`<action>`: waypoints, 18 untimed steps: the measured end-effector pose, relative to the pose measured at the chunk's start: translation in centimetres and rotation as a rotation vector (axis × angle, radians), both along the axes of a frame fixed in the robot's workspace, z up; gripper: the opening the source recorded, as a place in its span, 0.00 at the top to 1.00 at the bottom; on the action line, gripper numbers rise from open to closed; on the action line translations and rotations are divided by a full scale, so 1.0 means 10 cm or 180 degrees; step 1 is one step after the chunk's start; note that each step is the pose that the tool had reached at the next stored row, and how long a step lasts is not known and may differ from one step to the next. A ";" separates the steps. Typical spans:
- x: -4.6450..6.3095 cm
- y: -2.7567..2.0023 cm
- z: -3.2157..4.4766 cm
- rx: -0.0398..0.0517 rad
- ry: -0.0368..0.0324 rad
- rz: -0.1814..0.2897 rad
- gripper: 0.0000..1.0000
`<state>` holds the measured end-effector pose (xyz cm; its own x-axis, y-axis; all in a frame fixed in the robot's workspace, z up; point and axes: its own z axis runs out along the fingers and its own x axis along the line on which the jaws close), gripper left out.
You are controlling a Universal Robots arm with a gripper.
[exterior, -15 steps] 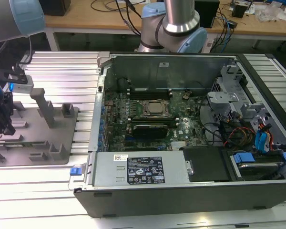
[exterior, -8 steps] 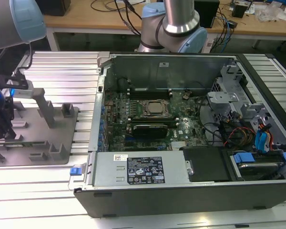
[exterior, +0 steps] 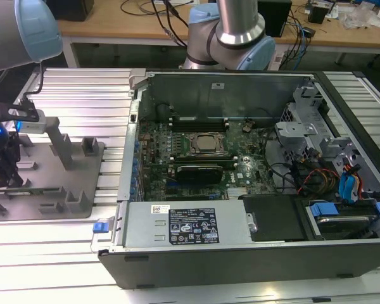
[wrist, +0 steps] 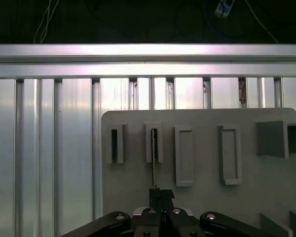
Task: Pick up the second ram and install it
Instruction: 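Pick up the second ram and move it above second insertion slot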
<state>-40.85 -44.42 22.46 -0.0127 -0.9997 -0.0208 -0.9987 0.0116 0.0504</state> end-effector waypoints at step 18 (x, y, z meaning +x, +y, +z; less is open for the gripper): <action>-0.06 -0.001 -0.135 0.0002 -0.0097 0.0022 0.66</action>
<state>-41.45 -44.43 21.11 -0.0050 -0.9997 -0.0218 -0.9998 0.0046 0.0198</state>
